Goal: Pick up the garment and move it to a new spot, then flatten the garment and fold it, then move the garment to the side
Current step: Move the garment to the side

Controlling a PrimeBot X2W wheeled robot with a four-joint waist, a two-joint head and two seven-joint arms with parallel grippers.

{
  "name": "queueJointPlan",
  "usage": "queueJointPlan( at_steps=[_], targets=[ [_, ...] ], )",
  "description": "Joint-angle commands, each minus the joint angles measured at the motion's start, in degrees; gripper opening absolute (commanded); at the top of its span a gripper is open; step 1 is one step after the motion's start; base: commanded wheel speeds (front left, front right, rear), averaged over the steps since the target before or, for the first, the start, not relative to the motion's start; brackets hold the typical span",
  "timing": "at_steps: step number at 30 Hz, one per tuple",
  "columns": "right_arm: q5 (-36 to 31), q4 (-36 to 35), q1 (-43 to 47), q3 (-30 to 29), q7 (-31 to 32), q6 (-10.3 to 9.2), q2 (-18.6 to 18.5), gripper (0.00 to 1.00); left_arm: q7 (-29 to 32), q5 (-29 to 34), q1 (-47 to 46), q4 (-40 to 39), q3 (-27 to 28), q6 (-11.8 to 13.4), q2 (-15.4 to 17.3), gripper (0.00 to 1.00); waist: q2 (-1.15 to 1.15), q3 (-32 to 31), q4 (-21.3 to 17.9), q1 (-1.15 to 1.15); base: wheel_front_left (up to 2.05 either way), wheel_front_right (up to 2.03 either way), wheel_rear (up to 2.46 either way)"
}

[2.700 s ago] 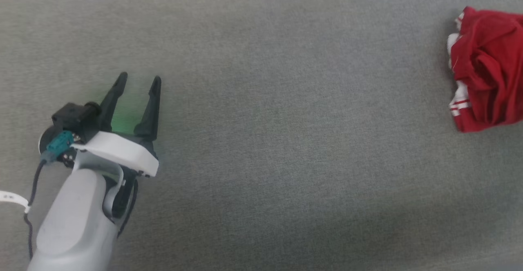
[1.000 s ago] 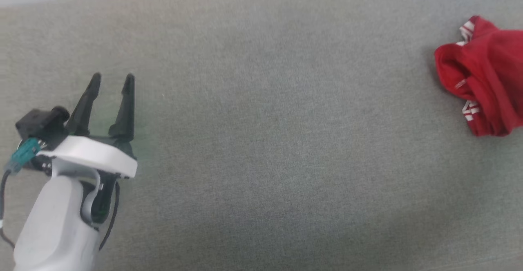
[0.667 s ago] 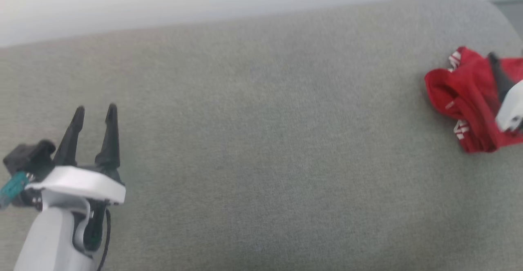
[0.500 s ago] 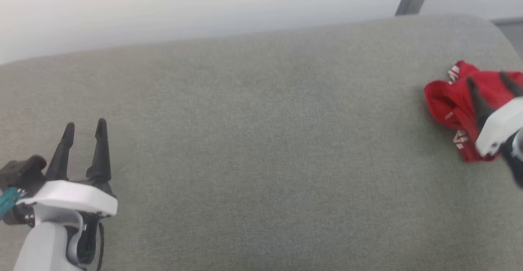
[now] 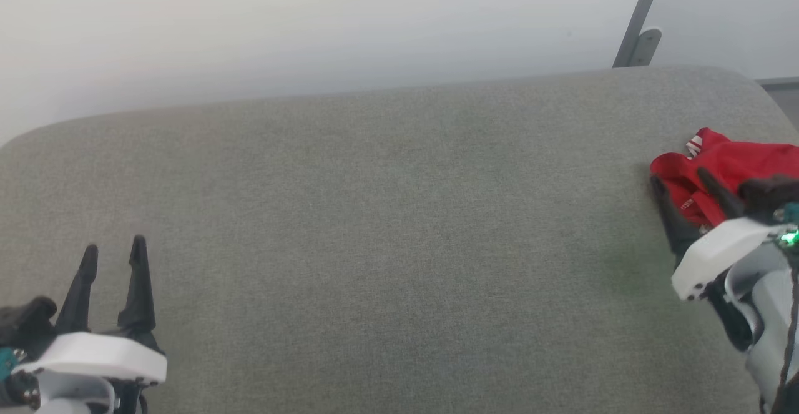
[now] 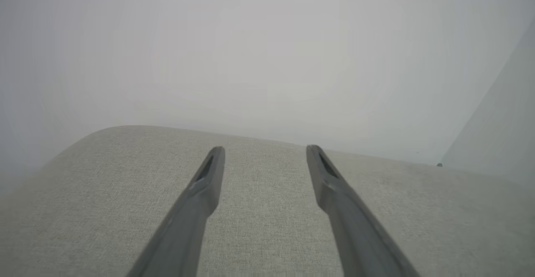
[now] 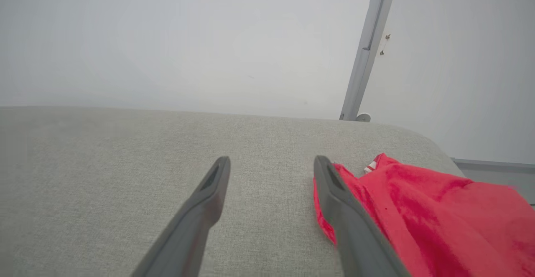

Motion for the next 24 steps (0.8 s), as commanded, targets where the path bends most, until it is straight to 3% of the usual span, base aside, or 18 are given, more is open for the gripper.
queueJointPlan(
  at_steps=[1, 13, 24],
  targets=[
    [-0.30, -0.91, 1.15, -0.69, -0.34, -0.06, 0.50, 1.00, -0.16, 0.75, 0.70, -0.20, 0.42, 0.08, -0.18, 1.00, 0.00, -0.17, 0.00, 0.00, 0.00, 0.00, 0.00],
    [-6.03, -10.46, 12.65, -10.25, -0.35, -0.06, 5.04, 1.00, -0.15, 0.22, 5.80, -0.67, 1.89, 0.08, -0.15, 1.00, 0.00, -1.37, 0.85, 0.00, 0.00, 0.00, 0.00],
    [-9.11, -15.90, 18.63, -14.87, -0.36, -0.06, 7.70, 1.00, -0.16, 0.14, 8.27, -0.71, 2.32, 0.08, -0.75, 1.00, 0.00, -1.63, 1.44, 0.00, 0.00, 0.00, 0.00]
  ],
)
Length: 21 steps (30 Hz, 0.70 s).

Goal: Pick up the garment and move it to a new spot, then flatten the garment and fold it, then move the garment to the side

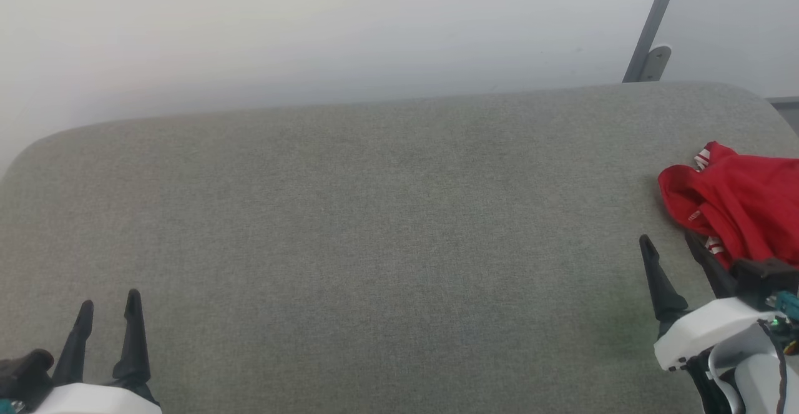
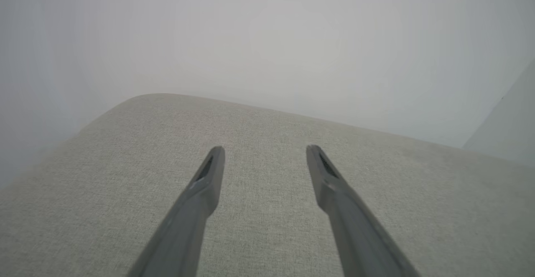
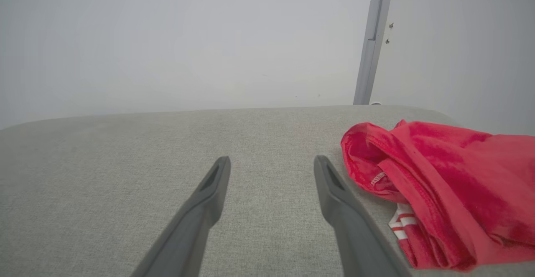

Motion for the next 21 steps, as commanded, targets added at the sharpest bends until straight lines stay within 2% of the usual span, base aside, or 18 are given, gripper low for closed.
queueJointPlan(
  at_steps=[1, 21],
  targets=[
    [-0.47, -0.65, 0.74, -0.34, -0.28, -0.04, 0.33, 1.00, -0.16, -0.14, 1.07, -0.10, 0.14, 0.08, 0.00, 1.00, 0.00, 0.01, 0.02, 0.00, 0.00, 0.00, 0.00],
    [-1.96, -3.60, 3.48, -1.74, -0.29, -0.04, 1.29, 1.00, -0.16, 0.69, 1.94, -0.67, 0.94, 0.08, -1.16, 1.00, 0.00, 0.07, 0.22, 0.00, 0.00, 0.00, 0.00]
  ],
)
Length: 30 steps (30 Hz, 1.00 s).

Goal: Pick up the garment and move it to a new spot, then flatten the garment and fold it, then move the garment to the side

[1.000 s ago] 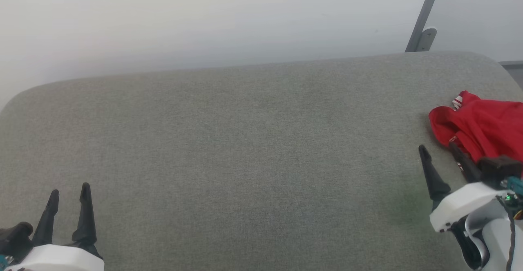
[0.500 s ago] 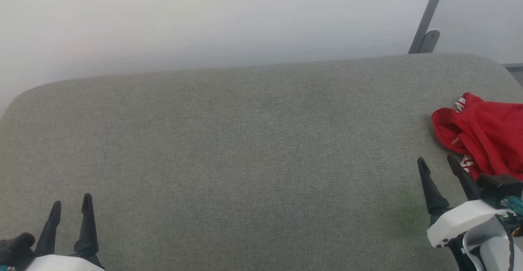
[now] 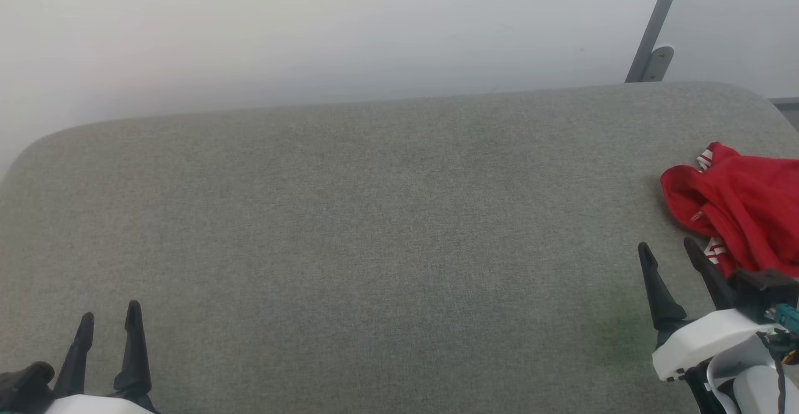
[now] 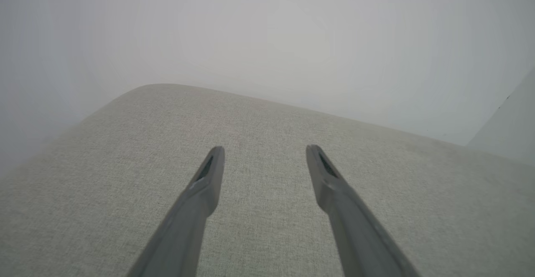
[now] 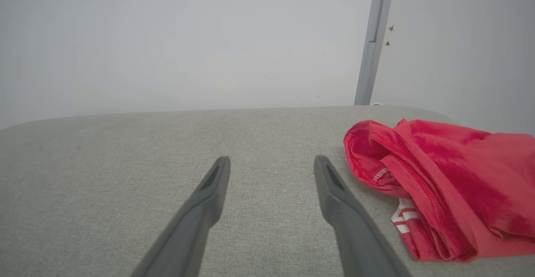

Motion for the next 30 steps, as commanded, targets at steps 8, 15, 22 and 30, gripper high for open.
queueJointPlan(
  at_steps=[8, 15, 22, 30],
  targets=[
    [-1.01, -1.41, 0.80, -0.32, -0.29, -0.04, 0.24, 1.00, -0.16, 1.09, 0.41, -0.77, 0.56, 0.08, -0.52, 1.00, 0.00, -0.05, 0.22, 0.00, 0.00, 0.00, 0.00],
    [-1.24, -2.30, 0.89, -0.31, -0.29, -0.04, 0.22, 1.00, -0.16, 1.20, 0.66, -1.44, 0.80, 0.08, -0.74, 1.00, 0.00, -0.24, 0.36, 0.00, 0.00, 0.00, 0.00],
    [-0.81, -1.36, 1.20, 0.10, 0.13, 0.00, 0.71, 0.00, 0.14, 1.04, 0.41, -0.78, 1.14, -0.01, -1.95, 0.00, 0.00, -0.24, 0.44, 0.00, 0.00, 0.00, 0.00],
    [5.27, -1.17, 2.34, -0.82, 2.21, 0.00, 2.36, 0.00, 2.24, -4.55, -0.33, 0.31, 0.62, -0.01, -3.57, 0.00, 0.00, -0.26, 0.53, 0.00, 0.00, 0.00, 0.00]
  ],
)
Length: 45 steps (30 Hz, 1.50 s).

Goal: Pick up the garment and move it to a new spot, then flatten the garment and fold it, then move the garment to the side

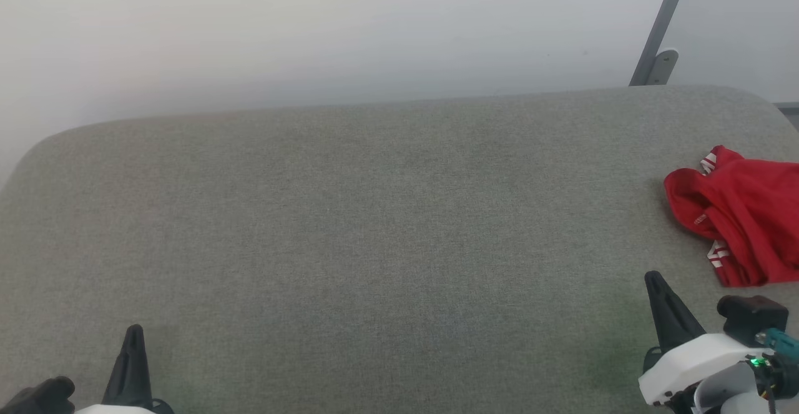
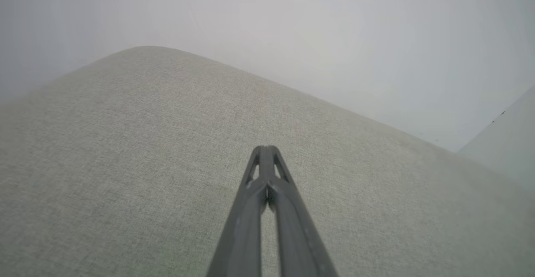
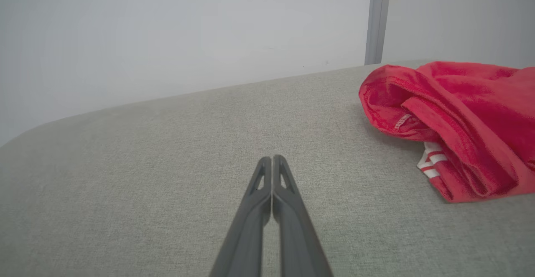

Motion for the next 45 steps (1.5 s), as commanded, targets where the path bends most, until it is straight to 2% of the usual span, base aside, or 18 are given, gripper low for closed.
queueJointPlan(
  at_steps=[1, 23, 45],
  targets=[
    [3.67, -1.54, -1.21, -1.02, 1.02, 0.00, 0.21, 0.00, 0.93, -3.57, -1.48, -1.00, -0.10, 0.00, 0.34, 0.00, 0.00, -0.01, 0.04, 0.00, 0.00, 0.00, 0.00],
    [21.01, -4.07, -0.98, -3.86, 6.12, -0.01, 3.17, 0.00, 6.00, -20.03, -4.00, -1.56, -1.58, 0.01, -1.47, 0.00, 0.00, -0.08, 0.34, 0.00, 0.00, 0.00, 0.00],
    [35.33, -6.08, -0.84, -6.33, 10.39, -0.01, 5.69, 0.00, 10.33, -33.58, -6.13, -1.88, -2.74, 0.01, -3.05, 0.00, 0.00, -0.15, 0.66, 0.00, 0.00, 0.00, 0.00]
  ],
)
